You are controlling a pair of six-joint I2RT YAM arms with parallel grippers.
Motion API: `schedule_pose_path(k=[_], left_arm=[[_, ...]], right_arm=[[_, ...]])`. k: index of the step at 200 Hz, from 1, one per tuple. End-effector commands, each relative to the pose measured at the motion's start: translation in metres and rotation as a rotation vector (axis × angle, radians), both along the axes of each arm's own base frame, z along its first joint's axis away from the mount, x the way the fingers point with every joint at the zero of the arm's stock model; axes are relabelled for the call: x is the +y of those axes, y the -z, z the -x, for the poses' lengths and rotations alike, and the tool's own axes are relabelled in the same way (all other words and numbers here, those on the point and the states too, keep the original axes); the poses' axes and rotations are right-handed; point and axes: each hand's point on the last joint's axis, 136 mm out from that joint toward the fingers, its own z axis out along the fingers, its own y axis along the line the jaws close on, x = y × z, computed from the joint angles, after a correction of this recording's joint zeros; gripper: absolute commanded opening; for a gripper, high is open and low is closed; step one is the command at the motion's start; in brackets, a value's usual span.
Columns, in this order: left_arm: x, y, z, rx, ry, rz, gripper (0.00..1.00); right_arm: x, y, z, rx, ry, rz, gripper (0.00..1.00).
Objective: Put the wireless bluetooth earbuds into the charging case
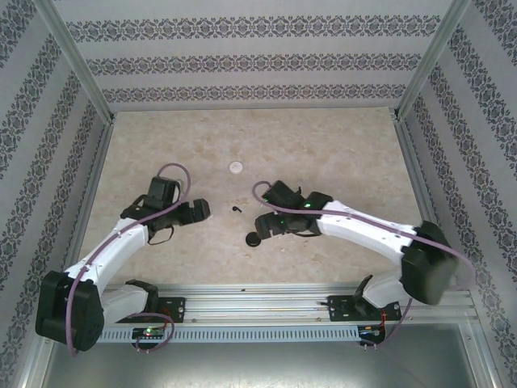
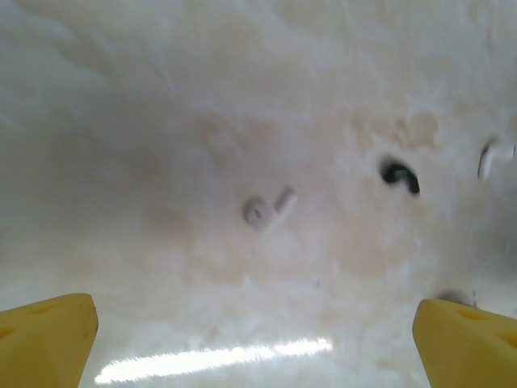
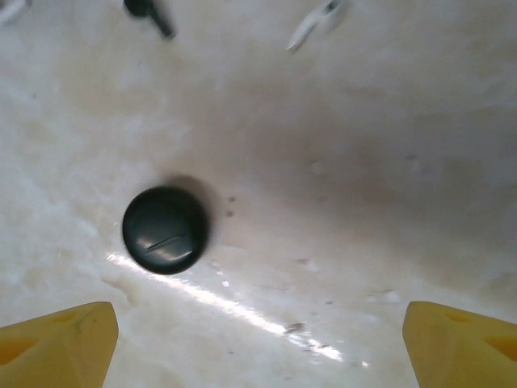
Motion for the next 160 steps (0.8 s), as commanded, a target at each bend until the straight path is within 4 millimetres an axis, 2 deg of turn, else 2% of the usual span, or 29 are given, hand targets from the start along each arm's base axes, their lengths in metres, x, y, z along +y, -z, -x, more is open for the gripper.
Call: schedule_pose_path(k=[1, 23, 58, 112, 160], left_arm=[[-0.003, 0.016, 0.013, 0.055, -0.053, 0.023, 1.0], [-0.009, 0.021, 0.019, 0.072, -0.021, 0.021, 1.0], [-0.007, 0.017, 0.025, 0.054, 0.01, -0.007, 1.0], [-0.015, 0.01, 0.026, -0.031, 0.057, 0.047, 1.0], [-0.021, 0.006, 0.029, -0.043, 0.101, 0.066, 1.0]], right_arm=[[0.028, 0.005, 0.012, 0.043, -0.062, 0.03, 0.93], [0.045, 0.017, 0.014, 0.086, -0.178, 0.122, 0.94], [0.047, 0.035, 0.01, 0.14, -0.241, 0.244, 0.93], [0.053, 0.058, 0.013, 0.209, -0.263, 0.251, 0.91], [0.054, 0.072, 0.009, 0.256, -0.243, 0.221, 0.8]])
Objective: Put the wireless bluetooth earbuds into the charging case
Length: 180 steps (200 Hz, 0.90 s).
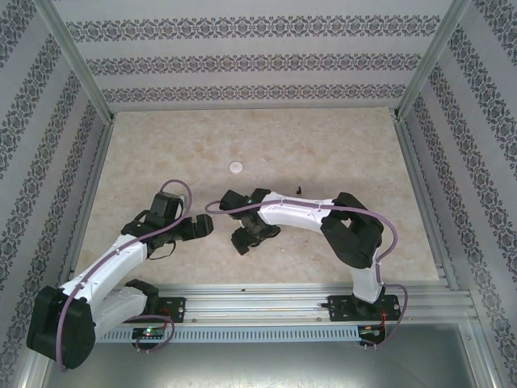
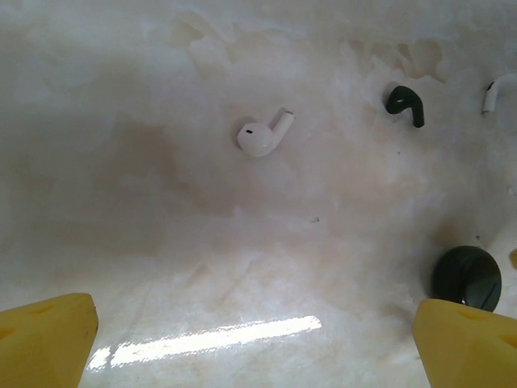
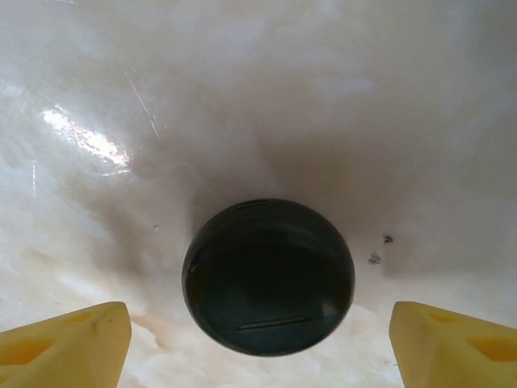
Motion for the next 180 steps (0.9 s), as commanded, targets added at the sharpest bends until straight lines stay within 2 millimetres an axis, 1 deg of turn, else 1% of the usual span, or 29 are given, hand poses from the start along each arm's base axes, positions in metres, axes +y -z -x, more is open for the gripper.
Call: schedule_pose_path(k=[1, 19, 29, 47, 61, 74, 114, 134, 150, 180], left_arm=[[-0.01, -0.008, -0.002, -0.045, 0.058, 0.021, 1.0], [-0.014, -0.007, -0.001, -0.045, 0.072, 0.043, 0.96], [-0.016, -0.007, -0.001, -0.047, 0.074, 0.056, 0.94], [-0.019, -0.007, -0.002, -0.05, 0.074, 0.077, 0.93], [-0.02, -0.007, -0.002, -0.049, 0.074, 0.087, 0.93], [-0.021, -0.007, -0.002, -0.046, 0.077, 0.089, 0.93], [-0.021, -0.009, -0.002, -0.039, 0.098, 0.075, 0.93], [-0.022, -0.008, -0.002, -0.03, 0.105, 0.075, 0.92], [-0.025, -0.007, -0.003, -0.024, 0.111, 0.081, 0.92], [-0.03, -0.007, -0.006, -0.018, 0.14, 0.087, 0.9]], right_arm=[[0.002, 0.003, -0.004, 0.031, 0.016, -0.021, 0.8], [0.0, 0.007, -0.007, 0.042, 0.033, -0.029, 0.79], [0.0, 0.009, -0.008, 0.052, 0.036, -0.034, 0.74], [-0.002, 0.012, -0.009, 0.071, 0.043, -0.037, 0.69], [-0.004, 0.012, -0.011, 0.072, 0.038, -0.037, 0.68], [-0.011, 0.01, -0.012, 0.063, 0.034, -0.017, 0.7], [-0.04, -0.007, -0.018, 0.024, 0.051, 0.005, 0.75], [-0.054, -0.016, -0.019, 0.012, 0.063, 0.008, 0.76], [-0.061, -0.023, -0.018, 0.009, 0.071, 0.005, 0.77], [-0.079, -0.038, -0.023, -0.021, 0.151, 0.022, 0.78]])
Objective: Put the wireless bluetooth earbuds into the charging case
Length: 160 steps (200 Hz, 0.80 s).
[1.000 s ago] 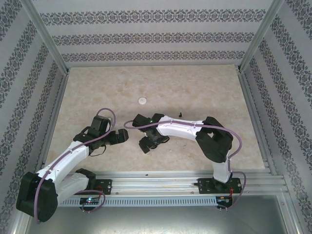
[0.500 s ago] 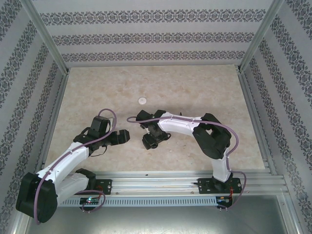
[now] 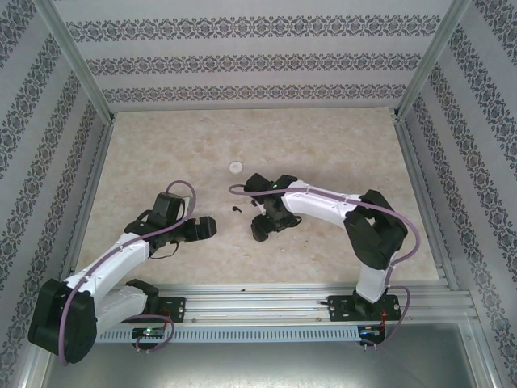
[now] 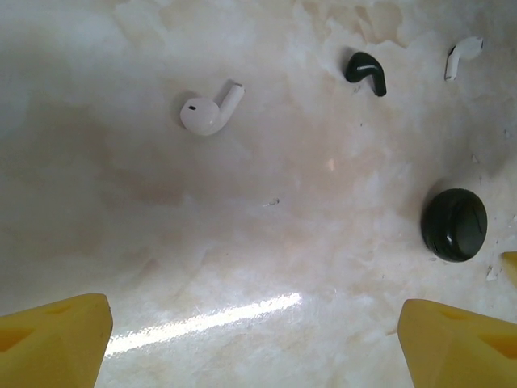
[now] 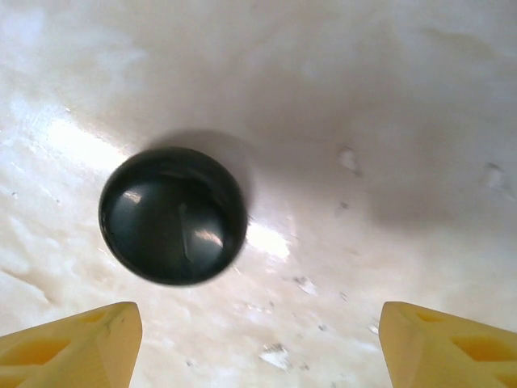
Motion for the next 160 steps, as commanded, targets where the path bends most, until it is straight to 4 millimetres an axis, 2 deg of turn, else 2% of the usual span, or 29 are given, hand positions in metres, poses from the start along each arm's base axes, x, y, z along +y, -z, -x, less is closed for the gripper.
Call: schedule_pose_path(k=[1, 30, 63, 91, 112, 160], left_arm=[[-0.011, -0.014, -0.01, -0.051, 0.06, 0.02, 0.9], [-0.02, -0.017, -0.014, -0.057, 0.115, 0.027, 0.87], [-0.027, -0.014, -0.018, -0.037, 0.159, 0.0, 0.86], [-0.031, -0.01, -0.026, -0.032, 0.164, -0.003, 0.85], [-0.033, -0.009, -0.031, -0.032, 0.157, 0.001, 0.84], [-0.032, -0.007, -0.03, -0.03, 0.18, -0.02, 0.84]], right_arm=[[-0.022, -0.012, 0.002, -0.018, 0.049, 0.049, 0.78], [-0.027, -0.023, -0.001, -0.02, 0.175, -0.007, 0.77], [-0.009, -0.024, 0.004, 0.05, 0.373, -0.124, 0.75], [0.019, -0.019, 0.006, 0.142, 0.554, -0.266, 0.72], [0.031, -0.01, 0.01, 0.173, 0.632, -0.313, 0.71], [0.051, 0.012, 0.013, 0.21, 0.691, -0.312, 0.79]])
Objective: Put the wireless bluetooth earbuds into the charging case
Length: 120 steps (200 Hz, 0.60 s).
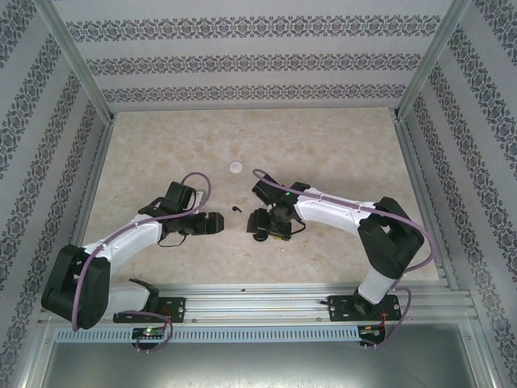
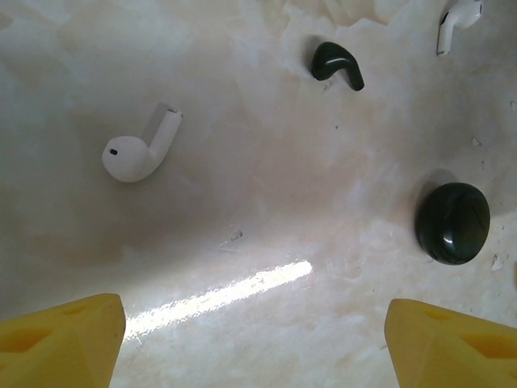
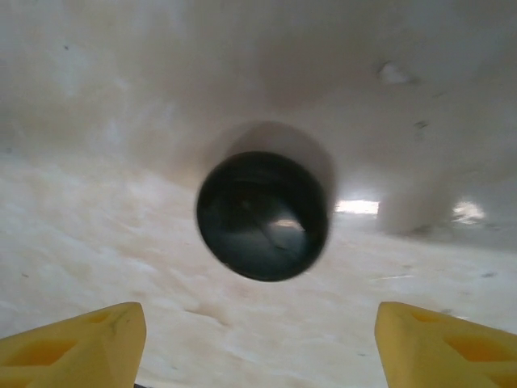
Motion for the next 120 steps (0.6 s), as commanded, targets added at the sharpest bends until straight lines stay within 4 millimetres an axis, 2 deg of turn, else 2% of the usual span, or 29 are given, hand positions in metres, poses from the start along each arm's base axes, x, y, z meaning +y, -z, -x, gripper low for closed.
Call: schedule_pose_path(k=[1, 60, 120], left_arm=[[-0.008, -0.013, -0.009, -0.066, 0.054, 0.002, 0.84], [0.001, -0.01, 0.002, -0.069, 0.058, -0.032, 0.84], [0.004, -0.005, 0.006, -0.074, 0.048, -0.038, 0.84]], right_arm=[[0.017, 0.012, -0.002, 0.046, 0.074, -0.035, 0.79], [0.024, 0.037, -0.012, 0.058, 0.071, 0.019, 0.79], [0.018, 0.033, -0.023, 0.006, -0.048, 0.169, 0.76]])
